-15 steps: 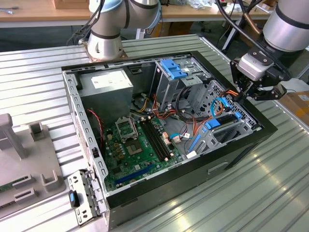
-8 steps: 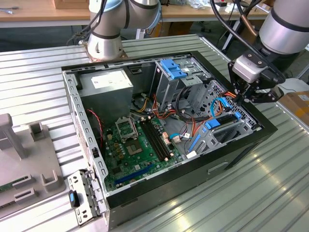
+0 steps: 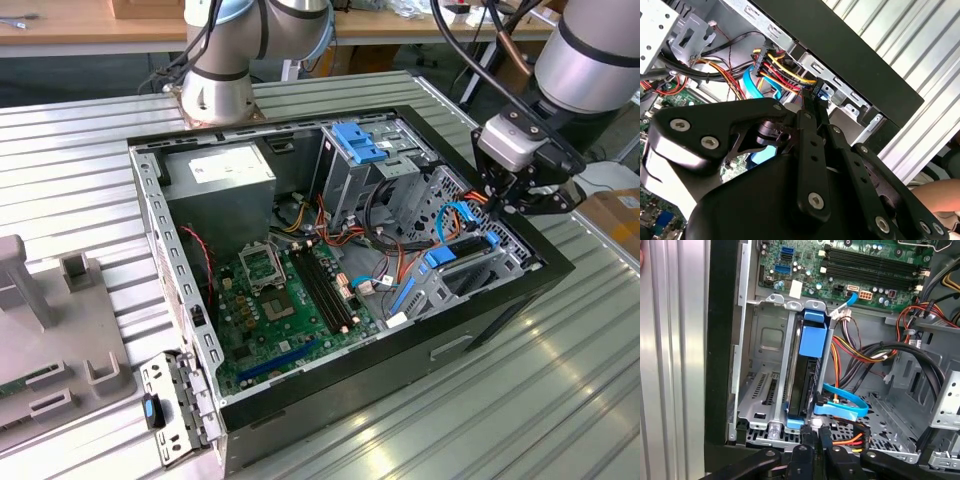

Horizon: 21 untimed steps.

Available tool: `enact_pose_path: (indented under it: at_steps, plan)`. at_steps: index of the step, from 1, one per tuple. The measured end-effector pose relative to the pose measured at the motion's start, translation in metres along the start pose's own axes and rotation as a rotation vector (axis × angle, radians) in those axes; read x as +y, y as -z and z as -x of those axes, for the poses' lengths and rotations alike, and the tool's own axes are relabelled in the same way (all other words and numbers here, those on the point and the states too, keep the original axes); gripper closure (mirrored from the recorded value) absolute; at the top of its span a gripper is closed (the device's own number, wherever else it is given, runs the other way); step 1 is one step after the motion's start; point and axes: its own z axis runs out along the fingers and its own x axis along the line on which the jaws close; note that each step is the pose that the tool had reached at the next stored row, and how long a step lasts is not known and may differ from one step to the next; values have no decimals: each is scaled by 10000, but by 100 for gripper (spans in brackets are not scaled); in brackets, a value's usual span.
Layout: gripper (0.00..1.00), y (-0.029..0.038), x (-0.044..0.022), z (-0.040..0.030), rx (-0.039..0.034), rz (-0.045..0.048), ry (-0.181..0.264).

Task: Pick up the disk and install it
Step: 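Insert the first disk wire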

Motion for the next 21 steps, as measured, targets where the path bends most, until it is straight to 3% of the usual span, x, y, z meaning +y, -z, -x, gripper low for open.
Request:
enact_pose_path:
  at_steps: [6, 8, 11, 17, 21]
  plan:
    - [84, -2, 16, 1, 276, -20, -1039]
    - [84, 18, 104, 12, 286, -26, -1071]
    - [84, 35, 180, 21, 285, -40, -1072]
    - [84, 8, 263, 18, 286, -39, -1074]
    - [84, 3, 268, 18, 286, -39, -1073]
